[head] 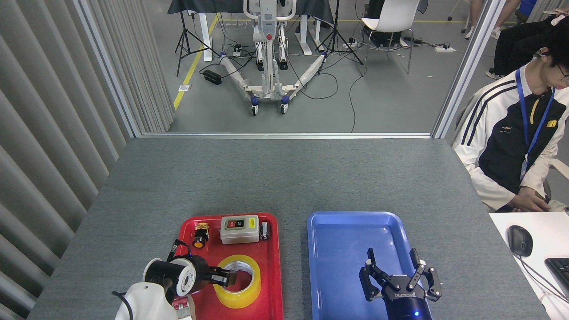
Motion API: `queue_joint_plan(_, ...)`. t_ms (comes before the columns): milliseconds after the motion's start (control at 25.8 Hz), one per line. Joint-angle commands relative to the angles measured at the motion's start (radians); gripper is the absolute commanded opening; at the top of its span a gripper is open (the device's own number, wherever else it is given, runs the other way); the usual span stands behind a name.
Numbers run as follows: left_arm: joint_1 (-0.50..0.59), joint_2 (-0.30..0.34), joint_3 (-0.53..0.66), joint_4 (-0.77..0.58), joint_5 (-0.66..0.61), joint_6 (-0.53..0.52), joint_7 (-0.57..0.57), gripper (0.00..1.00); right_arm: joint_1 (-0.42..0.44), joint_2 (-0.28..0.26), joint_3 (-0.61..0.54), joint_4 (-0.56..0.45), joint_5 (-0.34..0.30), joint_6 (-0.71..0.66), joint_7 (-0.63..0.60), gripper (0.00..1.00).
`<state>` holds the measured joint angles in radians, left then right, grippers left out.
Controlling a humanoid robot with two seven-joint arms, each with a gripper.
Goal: Place and move tape with both arms
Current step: 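Lift the tape roll and carry it toward the right gripper over the blue tray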
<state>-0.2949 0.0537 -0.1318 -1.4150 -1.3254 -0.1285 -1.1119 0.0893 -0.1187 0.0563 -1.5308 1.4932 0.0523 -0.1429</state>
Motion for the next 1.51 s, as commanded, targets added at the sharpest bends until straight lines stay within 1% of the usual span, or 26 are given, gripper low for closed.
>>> queue_joint_plan(0, -0.001, 0.0, 0.003, 0.004, -0.015, 0.0, -0.036, 0.59, 0.001, 0.004, 0.001, 0.0, 0.001, 0.0, 0.0, 1.0)
queue_joint_plan(155, -0.001, 0.003, 0.003, -0.002, -0.023, -0.005, -0.065, 0.36, 0.001, 0.01, 0.002, 0.0, 0.005, 0.0, 0.0, 1.0)
queue_joint_plan(233, 0.002, 0.003, 0.001, 0.001, -0.021, -0.005, -0.068, 0.28, 0.003, 0.011, 0.002, 0.0, 0.009, 0.0, 0.0, 1.0)
queue_joint_plan(272, 0.002, 0.003, 0.001, -0.001, -0.015, -0.007, -0.072, 0.19, 0.006, 0.014, 0.002, 0.0, 0.01, 0.0, 0.0, 1.0)
queue_joint_plan(310, 0.002, 0.003, 0.001, -0.002, -0.008, -0.01, -0.083, 0.05, 0.01, 0.016, 0.002, 0.0, 0.013, -0.002, 0.0, 1.0)
queue_joint_plan(349, 0.003, 0.001, 0.001, -0.009, -0.005, -0.023, -0.1, 0.0, 0.01, 0.016, 0.004, 0.0, 0.022, -0.003, 0.0, 1.0)
queue_joint_plan(504, -0.004, -0.003, 0.017, -0.012, 0.025, -0.169, -0.103, 0.0, 0.018, 0.025, 0.004, 0.0, 0.03, -0.002, 0.0, 1.0)
queue_joint_plan(543, -0.012, -0.003, 0.023, -0.024, 0.055, -0.206, -0.1, 0.0, 0.02, 0.027, 0.004, 0.0, 0.03, -0.002, 0.0, 1.0)
queue_joint_plan(621, -0.032, 0.003, 0.024, -0.076, 0.186, -0.277, -0.055, 0.0, 0.023, 0.027, 0.005, 0.0, 0.032, -0.002, 0.0, 1.0)
queue_joint_plan(659, -0.033, 0.012, 0.024, -0.093, 0.278, -0.313, 0.0, 0.0, 0.024, 0.027, 0.005, 0.0, 0.032, -0.003, 0.0, 1.0)
queue_joint_plan(737, -0.03, 0.018, 0.024, -0.094, 0.466, -0.401, 0.147, 0.0, 0.024, 0.022, 0.007, 0.0, 0.041, -0.009, -0.001, 1.0)
queue_joint_plan(776, -0.027, 0.02, 0.023, -0.09, 0.537, -0.451, 0.224, 0.0, 0.024, 0.017, 0.007, 0.0, 0.074, -0.014, -0.003, 1.0)
queue_joint_plan(815, -0.021, 0.015, 0.023, -0.079, 0.583, -0.502, 0.291, 0.0, 0.026, 0.016, 0.007, 0.0, 0.116, -0.028, -0.014, 1.0)
queue_joint_plan(853, -0.01, 0.008, 0.023, -0.059, 0.595, -0.559, 0.356, 0.0, 0.029, 0.016, 0.007, -0.002, 0.151, -0.055, -0.047, 1.0)
queue_joint_plan(931, -0.004, -0.009, 0.023, -0.001, 0.597, -0.657, 0.457, 0.0, 0.049, 0.004, 0.005, -0.018, 0.188, -0.153, -0.144, 1.0)
queue_joint_plan(970, -0.004, -0.017, 0.023, 0.031, 0.597, -0.657, 0.497, 0.0, 0.059, -0.006, 0.005, -0.032, 0.2, -0.216, -0.175, 1.0)
queue_joint_plan(1086, -0.004, -0.025, 0.018, 0.103, 0.601, -0.657, 0.57, 0.0, 0.089, -0.032, 0.002, -0.094, 0.217, -0.424, -0.204, 1.0)
queue_joint_plan(1203, -0.004, -0.034, 0.015, 0.113, 0.603, -0.657, 0.584, 0.0, 0.112, -0.05, 0.001, -0.132, 0.217, -0.602, -0.258, 1.0)
queue_joint_plan(1280, -0.004, -0.037, 0.014, 0.113, 0.603, -0.657, 0.586, 0.0, 0.122, -0.059, 0.001, -0.153, 0.217, -0.687, -0.277, 0.99)
queue_joint_plan(1358, -0.003, -0.038, 0.012, 0.113, 0.603, -0.657, 0.586, 0.0, 0.122, -0.059, 0.001, -0.158, 0.217, -0.71, -0.277, 0.99)
queue_joint_plan(1474, 0.003, -0.038, -0.011, 0.107, 0.604, -0.657, 0.586, 0.0, 0.116, -0.052, 0.01, -0.15, 0.219, -0.7, -0.276, 0.99)
